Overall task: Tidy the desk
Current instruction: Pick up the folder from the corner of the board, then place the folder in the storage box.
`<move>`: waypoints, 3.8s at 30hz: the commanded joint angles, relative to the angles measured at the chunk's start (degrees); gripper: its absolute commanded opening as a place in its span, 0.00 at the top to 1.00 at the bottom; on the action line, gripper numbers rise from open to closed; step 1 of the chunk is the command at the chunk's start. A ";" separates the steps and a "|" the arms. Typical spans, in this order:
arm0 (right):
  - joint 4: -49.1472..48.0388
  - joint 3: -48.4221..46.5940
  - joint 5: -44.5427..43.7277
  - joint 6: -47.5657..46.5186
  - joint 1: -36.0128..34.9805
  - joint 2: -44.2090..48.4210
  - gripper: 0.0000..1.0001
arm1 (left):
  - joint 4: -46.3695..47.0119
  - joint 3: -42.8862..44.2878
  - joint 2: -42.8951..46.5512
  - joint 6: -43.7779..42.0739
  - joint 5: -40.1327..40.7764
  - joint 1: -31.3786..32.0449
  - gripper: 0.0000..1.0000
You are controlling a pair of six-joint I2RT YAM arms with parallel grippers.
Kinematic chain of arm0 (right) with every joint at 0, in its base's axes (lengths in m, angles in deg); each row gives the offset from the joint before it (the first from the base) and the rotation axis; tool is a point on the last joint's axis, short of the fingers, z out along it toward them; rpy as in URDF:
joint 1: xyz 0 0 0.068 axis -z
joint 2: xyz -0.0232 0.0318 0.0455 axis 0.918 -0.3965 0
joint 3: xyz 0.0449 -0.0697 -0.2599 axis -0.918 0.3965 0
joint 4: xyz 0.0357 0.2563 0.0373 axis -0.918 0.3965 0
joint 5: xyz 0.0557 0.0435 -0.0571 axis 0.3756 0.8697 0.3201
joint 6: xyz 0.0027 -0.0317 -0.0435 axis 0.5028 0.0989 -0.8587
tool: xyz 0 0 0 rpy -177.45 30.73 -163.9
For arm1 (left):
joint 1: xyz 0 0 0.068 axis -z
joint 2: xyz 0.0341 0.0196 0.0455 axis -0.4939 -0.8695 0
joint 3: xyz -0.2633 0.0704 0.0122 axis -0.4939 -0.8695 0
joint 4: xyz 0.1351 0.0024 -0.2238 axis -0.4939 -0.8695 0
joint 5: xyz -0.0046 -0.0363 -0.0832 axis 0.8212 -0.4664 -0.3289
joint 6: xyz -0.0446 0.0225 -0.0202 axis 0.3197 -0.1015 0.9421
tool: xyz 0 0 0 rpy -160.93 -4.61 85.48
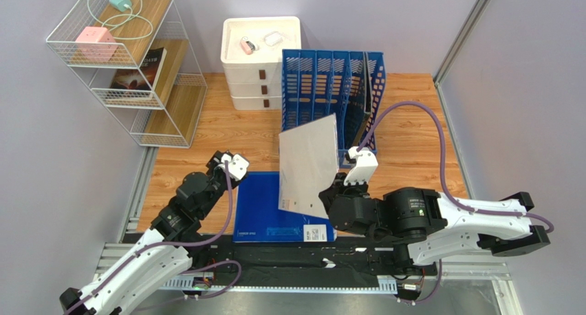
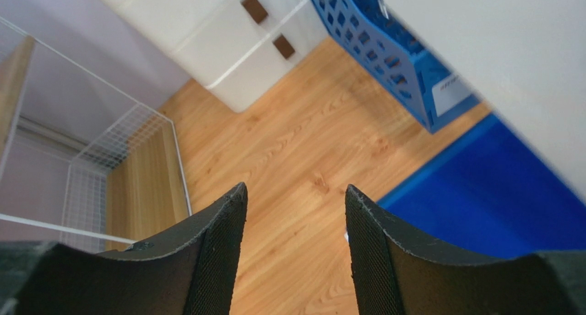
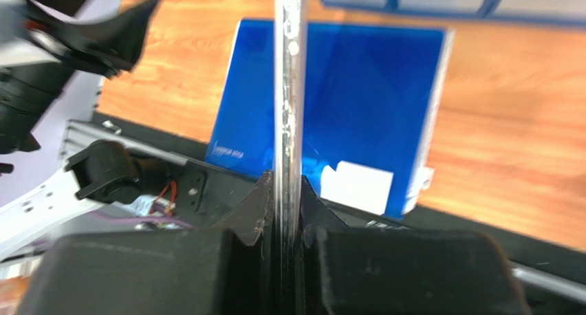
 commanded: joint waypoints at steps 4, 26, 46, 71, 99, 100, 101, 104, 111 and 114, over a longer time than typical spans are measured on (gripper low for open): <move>21.37 -20.73 -18.55 -1.32 -1.04 -8.20 1.00 | 2.52 -1.89 -0.03 2.28 0.64 -1.93 0.39; 29.47 -30.86 -7.49 -17.49 19.96 -3.46 1.00 | 3.49 -3.39 3.41 2.46 -0.33 -3.43 0.39; 29.47 -26.73 -3.80 -20.91 24.97 -0.99 1.00 | 3.84 -3.47 2.26 2.11 -0.94 -3.52 0.39; 23.86 -42.02 -0.74 -39.52 38.75 -19.27 1.00 | 2.26 -3.56 4.64 2.02 -1.65 -3.52 0.40; 19.80 -55.73 17.38 -43.06 45.89 -28.67 1.00 | 1.82 -4.00 6.39 1.58 -1.82 -3.52 0.40; 19.98 -56.08 17.12 -43.15 45.80 -29.20 1.00 | 1.73 -4.09 6.48 1.49 -1.82 -3.52 0.40; 20.07 -56.35 16.95 -43.41 45.98 -29.56 1.00 | 1.73 -4.00 6.48 1.49 -1.82 -3.52 0.40; 19.98 -55.12 16.33 -43.94 46.68 -30.61 1.00 | 1.82 -4.09 6.48 1.40 -1.82 -3.52 0.40; 19.54 -52.31 15.36 -45.87 50.10 -30.09 1.00 | 1.91 -4.35 6.31 1.40 -2.17 -3.52 0.40; 19.72 -52.13 15.80 -46.40 51.95 -29.30 1.00 | 1.91 -4.27 6.13 1.49 -2.26 -3.60 0.40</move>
